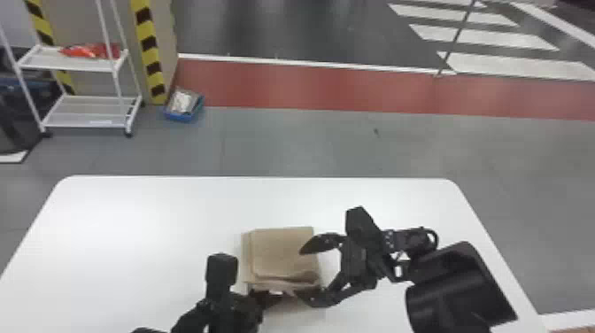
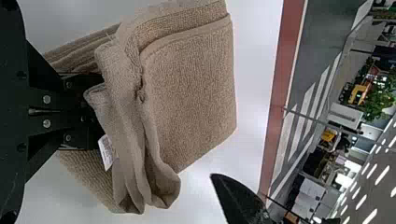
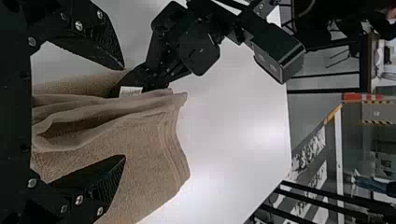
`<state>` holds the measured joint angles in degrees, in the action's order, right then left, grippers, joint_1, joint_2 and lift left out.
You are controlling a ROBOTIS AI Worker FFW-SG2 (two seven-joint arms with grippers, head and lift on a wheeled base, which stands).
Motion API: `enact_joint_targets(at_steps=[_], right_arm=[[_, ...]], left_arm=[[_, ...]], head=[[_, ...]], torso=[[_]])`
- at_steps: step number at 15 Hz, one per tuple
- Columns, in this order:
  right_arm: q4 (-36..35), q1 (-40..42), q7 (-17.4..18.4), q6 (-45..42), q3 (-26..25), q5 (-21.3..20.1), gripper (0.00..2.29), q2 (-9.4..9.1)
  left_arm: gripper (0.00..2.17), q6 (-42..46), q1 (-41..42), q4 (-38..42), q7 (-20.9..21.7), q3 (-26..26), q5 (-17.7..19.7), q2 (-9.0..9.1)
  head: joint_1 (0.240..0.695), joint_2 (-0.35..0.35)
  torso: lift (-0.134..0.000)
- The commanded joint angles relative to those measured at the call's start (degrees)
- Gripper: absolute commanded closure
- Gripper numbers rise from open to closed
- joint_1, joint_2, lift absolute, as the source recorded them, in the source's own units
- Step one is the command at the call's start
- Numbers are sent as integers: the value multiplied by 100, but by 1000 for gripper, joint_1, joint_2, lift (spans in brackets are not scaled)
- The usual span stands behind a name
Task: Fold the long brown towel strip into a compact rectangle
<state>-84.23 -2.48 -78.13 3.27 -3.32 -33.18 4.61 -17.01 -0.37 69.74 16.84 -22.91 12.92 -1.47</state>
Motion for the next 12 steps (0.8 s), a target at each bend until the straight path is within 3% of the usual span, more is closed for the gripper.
enact_joint_targets(at_steps=[1, 5, 8, 9, 10, 12], right_arm=[[-147, -7, -19, 20, -292, 92, 181, -4], [-217, -200, 325, 73, -820, 567, 137, -22], [231, -341, 686, 266, -899, 602, 188, -31], [469, -428, 694, 284, -899, 602, 340, -48], [759, -507, 694, 284, -890, 611, 650, -57], [1242, -648, 694, 425, -828, 874, 1639, -75]], left_arm=[[1382, 0, 2, 13, -15, -38, 0, 7], [1382, 0, 73, 83, 3, -73, 0, -28], [1382, -88, 319, 488, 126, -73, 0, -72], [1382, -247, 415, 743, 152, -56, 0, -81], [1382, -370, 442, 787, 170, -64, 0, -90], [1382, -458, 486, 901, 205, -56, -9, -99]], head=[[695, -187], [695, -227], [695, -247], [695, -254], [695, -260], [695, -271]], torso=[[0], [0], [0], [0], [0], [0]])
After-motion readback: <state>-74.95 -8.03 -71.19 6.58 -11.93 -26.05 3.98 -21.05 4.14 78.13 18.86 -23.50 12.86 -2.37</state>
